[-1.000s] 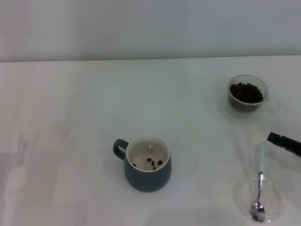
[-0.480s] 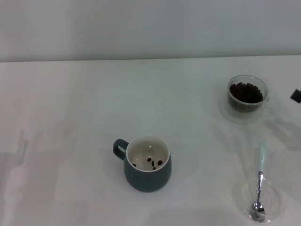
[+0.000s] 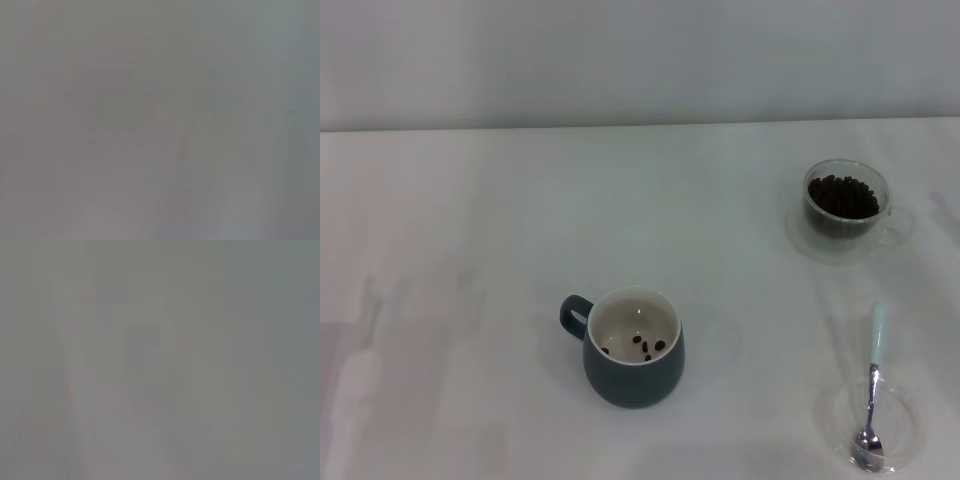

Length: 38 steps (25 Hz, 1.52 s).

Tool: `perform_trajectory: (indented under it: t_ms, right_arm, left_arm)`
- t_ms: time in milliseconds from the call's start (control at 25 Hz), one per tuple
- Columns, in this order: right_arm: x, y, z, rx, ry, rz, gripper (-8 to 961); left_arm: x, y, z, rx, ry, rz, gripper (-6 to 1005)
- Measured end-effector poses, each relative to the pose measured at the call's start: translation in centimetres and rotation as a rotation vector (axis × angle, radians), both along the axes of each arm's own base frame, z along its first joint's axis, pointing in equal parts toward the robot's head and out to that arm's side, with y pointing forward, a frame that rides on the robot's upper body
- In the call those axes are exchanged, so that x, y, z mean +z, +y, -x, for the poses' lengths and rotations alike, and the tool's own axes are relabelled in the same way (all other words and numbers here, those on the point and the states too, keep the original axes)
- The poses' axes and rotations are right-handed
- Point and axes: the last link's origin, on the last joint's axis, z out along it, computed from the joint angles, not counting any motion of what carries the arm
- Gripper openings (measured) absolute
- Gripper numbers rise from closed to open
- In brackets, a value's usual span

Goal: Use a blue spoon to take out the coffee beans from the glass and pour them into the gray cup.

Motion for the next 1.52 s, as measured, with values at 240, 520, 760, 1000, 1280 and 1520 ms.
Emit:
perform_trajectory:
  t_ms: [240,520,760,1000,1280,1520]
  right_arm:
    - [0.4,1.5,-0.4,-0.082,-0.252,-0.136,870]
    - [-0.3,1.9,-0.7,-0.204,-0.340,-0.270,876]
    - [-0.6,2.0,-1.3,-0.249,-0.273,-0.248,876]
    - [-0.9,2.7,-1.2,-0.190,-0.192,-0.103,876]
    - [-1.0,2.6,-1.9,-0.182,-0.148,0.019,876]
    - [-1.7,1.8,-2.3,-0.198,-0.134,0.027,876]
  left_arm:
    - [0.3,0.1,0.3,0.009,-0.027,-0.001,731]
    - [1.4,0.5,1.0,0.084,-0.085,-0.105,736]
    - [1.5,0.8,1.0,0.084,-0.076,-0.105,740]
    - [1.6,0.7,1.3,0.095,-0.072,-0.102,741]
    - [1.5,0.7,1.2,0.090,-0.068,-0.096,740]
    - [1.4,0.8,1.0,0.084,-0.041,-0.090,741]
